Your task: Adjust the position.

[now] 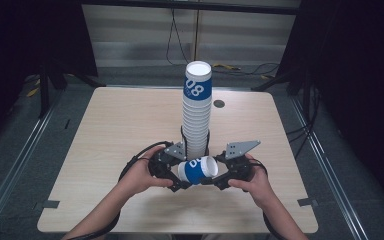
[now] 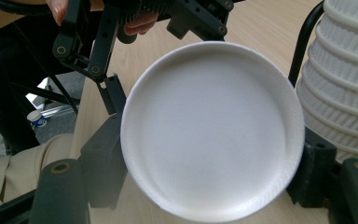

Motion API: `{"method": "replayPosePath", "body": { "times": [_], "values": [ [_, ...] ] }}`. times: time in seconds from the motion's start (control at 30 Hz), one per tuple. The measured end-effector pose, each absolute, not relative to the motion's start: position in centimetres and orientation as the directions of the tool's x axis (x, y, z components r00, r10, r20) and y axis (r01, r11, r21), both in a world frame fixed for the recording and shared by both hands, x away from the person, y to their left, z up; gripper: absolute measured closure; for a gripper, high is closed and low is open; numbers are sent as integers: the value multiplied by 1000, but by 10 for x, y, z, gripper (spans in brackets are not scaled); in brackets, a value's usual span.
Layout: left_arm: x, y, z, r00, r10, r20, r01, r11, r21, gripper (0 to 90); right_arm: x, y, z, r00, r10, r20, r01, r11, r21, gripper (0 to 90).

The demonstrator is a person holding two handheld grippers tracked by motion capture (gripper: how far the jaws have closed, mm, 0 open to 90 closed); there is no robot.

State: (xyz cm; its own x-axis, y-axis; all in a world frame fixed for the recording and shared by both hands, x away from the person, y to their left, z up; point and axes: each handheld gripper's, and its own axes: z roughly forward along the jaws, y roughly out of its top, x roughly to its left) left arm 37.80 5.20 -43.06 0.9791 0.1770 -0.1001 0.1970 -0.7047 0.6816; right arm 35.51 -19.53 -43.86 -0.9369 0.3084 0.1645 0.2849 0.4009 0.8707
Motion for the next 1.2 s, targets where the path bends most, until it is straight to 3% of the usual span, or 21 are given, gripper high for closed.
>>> {"method": "replayPosePath", "body": {
  "times": [1.2],
  "values": [
    [379, 53, -431, 982, 170, -87, 180, -670, 720, 113, 356, -198, -439, -933, 308, 187, 300, 376, 877, 267]
  ]
}}
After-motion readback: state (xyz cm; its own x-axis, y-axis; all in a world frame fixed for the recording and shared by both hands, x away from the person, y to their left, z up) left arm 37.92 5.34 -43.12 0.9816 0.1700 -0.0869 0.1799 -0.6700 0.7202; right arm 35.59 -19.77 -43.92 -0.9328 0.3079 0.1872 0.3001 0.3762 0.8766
